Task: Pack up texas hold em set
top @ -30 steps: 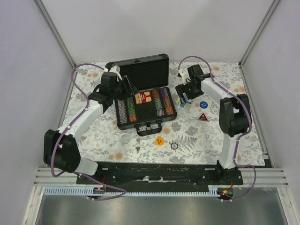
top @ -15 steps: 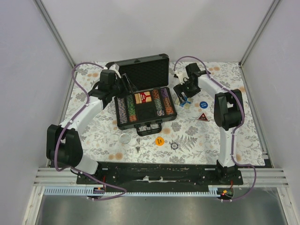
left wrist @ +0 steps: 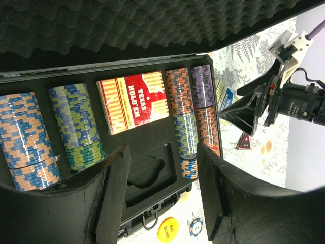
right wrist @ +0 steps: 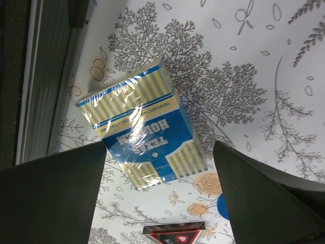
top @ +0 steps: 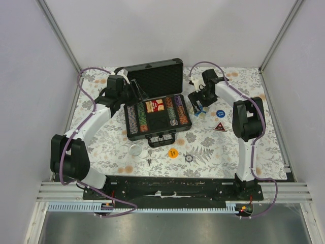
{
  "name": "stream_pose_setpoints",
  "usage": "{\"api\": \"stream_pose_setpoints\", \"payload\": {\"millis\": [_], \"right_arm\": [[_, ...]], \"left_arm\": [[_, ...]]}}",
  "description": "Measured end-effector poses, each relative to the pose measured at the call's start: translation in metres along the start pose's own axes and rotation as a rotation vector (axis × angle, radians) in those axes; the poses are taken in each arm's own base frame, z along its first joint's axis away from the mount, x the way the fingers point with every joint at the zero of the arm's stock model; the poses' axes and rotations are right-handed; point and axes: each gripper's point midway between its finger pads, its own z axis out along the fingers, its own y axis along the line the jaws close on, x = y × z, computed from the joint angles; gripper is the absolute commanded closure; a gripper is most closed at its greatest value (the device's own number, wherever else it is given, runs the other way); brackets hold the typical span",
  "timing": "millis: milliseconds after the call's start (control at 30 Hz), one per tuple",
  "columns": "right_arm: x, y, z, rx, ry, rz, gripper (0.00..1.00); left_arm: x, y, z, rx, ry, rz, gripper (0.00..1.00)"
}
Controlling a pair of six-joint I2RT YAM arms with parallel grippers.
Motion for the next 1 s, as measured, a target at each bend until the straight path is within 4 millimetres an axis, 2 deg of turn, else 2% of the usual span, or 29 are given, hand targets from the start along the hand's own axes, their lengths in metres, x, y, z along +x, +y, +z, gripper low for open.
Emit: {"api": "stream_pose_setpoints", "payload": {"millis": [333,667,1000], "right_arm": [[0.002,0.01,-0.001,-0.042,-0.006,0.01,0.02],[0.02,0.012,0.01,0.039,0.066,-0.047,0.05],[0.023,0.012,0.006,0.141,0.063,-0.111,0.33]], "left_arm": [[-0.003,-0.001,0.001,0.014,-0.012,0.001,0.38],[0.002,0.002,0.001,0.017,0.007,-0.005,0.38],[0.007,0.008,0.002,0.009,0.019,-0.013,0.38]]}}
